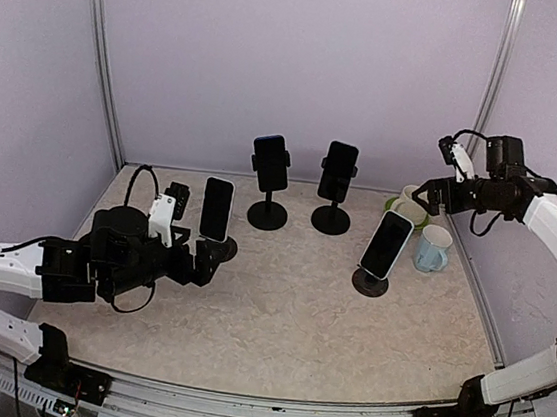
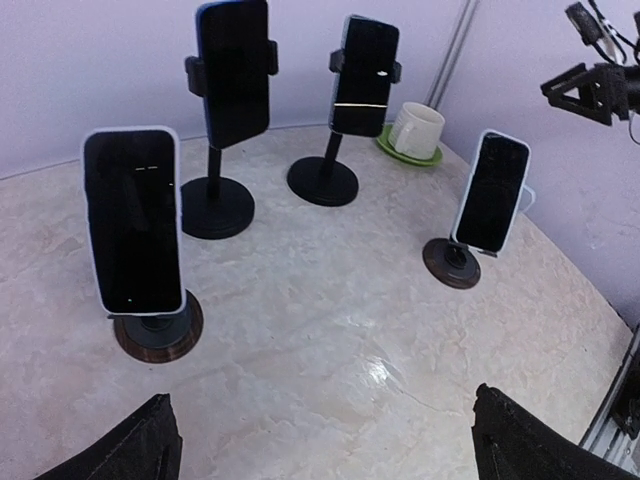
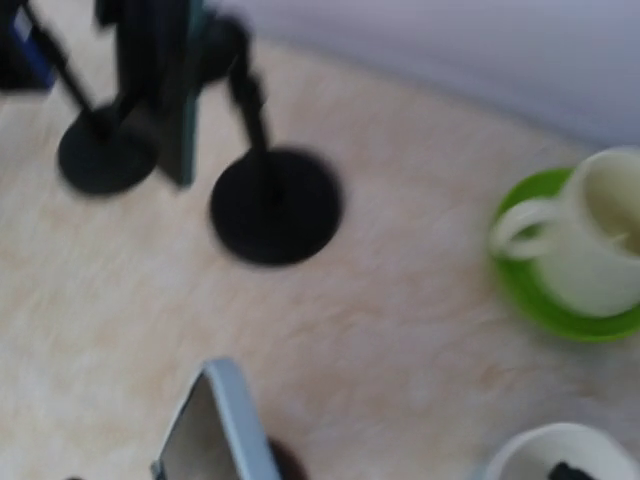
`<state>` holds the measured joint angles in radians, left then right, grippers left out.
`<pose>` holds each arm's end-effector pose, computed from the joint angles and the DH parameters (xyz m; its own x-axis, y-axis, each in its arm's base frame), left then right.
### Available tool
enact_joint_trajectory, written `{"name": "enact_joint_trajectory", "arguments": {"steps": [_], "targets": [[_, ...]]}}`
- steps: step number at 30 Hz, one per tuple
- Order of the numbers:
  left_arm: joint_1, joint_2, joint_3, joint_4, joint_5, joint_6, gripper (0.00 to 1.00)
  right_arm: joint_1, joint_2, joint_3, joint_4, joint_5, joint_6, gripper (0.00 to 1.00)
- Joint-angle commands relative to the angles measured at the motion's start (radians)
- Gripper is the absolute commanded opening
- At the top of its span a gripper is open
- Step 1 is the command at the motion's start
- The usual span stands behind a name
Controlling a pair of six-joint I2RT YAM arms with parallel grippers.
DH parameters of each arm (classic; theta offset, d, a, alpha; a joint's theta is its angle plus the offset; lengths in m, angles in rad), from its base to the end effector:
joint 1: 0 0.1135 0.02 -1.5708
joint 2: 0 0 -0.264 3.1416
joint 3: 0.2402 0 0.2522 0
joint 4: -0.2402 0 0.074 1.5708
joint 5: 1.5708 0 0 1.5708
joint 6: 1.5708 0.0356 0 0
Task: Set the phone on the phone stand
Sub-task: Place the phone on the phone stand, then reset both arms
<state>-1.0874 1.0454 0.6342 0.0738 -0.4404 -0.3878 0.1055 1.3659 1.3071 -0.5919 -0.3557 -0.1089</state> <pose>0.1233 -0.2022 0.2638 -0.3746 -0.0223 -0.9269 0.5102 0.8298 -0.2262 0.2968 0.0439 0.3524 -0.5581 -0.1615 -0.8139 -0.4375 0.8907 0.1232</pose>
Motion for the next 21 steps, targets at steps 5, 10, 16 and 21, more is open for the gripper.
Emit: {"name": "enact_joint_trajectory", "arguments": {"steps": [5, 10, 16, 21], "targets": [[0.149, -0.083, 0.11, -0.141, -0.15, 0.077, 0.99, -0.01, -0.096, -0.102, 0.095, 0.256, 0.142, 1.0], [0.316, -0.104, 0.151, -0.166, -0.109, 0.102, 0.99, -0.013, -0.147, -0.182, 0.147, 0.33, 0.129, 1.0], [0.519, -0.11, 0.147, -0.136, -0.028, 0.109, 0.99, -0.072, -0.206, -0.28, 0.213, 0.346, 0.216, 1.0], [0.641, -0.111, 0.134, -0.143, -0.027, 0.117, 0.99, -0.123, -0.257, -0.373, 0.244, 0.398, 0.258, 1.0]]}}
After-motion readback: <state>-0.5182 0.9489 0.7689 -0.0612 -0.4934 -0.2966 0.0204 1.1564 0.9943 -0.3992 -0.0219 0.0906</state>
